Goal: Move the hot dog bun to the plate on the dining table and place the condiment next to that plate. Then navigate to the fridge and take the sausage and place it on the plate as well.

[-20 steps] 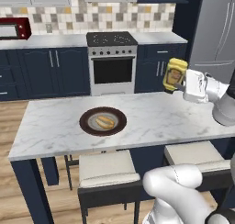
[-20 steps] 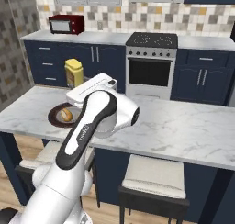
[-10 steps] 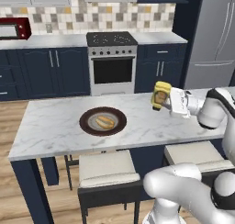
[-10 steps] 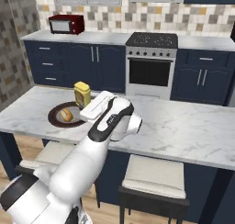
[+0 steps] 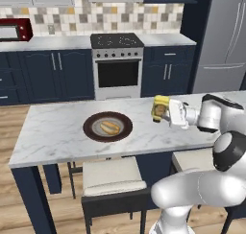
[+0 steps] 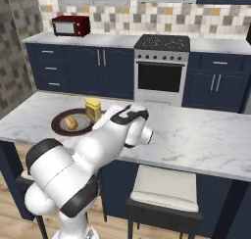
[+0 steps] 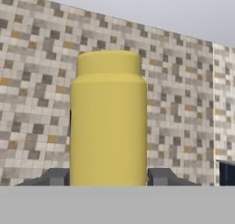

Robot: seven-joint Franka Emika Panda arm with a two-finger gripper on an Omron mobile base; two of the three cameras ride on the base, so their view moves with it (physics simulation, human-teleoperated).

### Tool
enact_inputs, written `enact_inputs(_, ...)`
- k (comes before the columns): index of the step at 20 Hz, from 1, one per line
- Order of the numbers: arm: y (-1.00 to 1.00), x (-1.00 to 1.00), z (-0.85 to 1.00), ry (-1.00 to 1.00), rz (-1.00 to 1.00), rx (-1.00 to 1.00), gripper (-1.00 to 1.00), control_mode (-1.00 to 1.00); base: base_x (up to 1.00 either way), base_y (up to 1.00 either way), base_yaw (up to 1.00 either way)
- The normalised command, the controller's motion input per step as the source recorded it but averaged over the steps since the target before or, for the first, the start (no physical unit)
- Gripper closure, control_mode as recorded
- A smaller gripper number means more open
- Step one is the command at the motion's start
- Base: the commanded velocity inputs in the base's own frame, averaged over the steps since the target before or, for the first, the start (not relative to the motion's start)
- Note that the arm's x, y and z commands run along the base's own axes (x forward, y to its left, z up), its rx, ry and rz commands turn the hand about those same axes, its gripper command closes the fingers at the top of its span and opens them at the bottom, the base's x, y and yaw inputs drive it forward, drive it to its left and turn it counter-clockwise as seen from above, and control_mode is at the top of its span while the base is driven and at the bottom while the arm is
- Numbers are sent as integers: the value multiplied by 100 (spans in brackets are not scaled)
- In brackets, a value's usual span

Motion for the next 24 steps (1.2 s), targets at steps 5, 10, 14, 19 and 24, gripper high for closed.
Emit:
enact_inputs(5,-1,58,-57,9,7,-7,100,-100,0,0,0)
enact_inputs(10,-5,53,-50,5,9,0,100,-100,0,0,0)
enact_inputs(14,-2,49,-48,1,10,0,100,-100,0,0,0)
enact_inputs(19,-5,30,-28,-1,12,1,100,-100,0,0,0)
enact_inputs(24,0,11,-24,-4,8,0,100,-100,0,0,0)
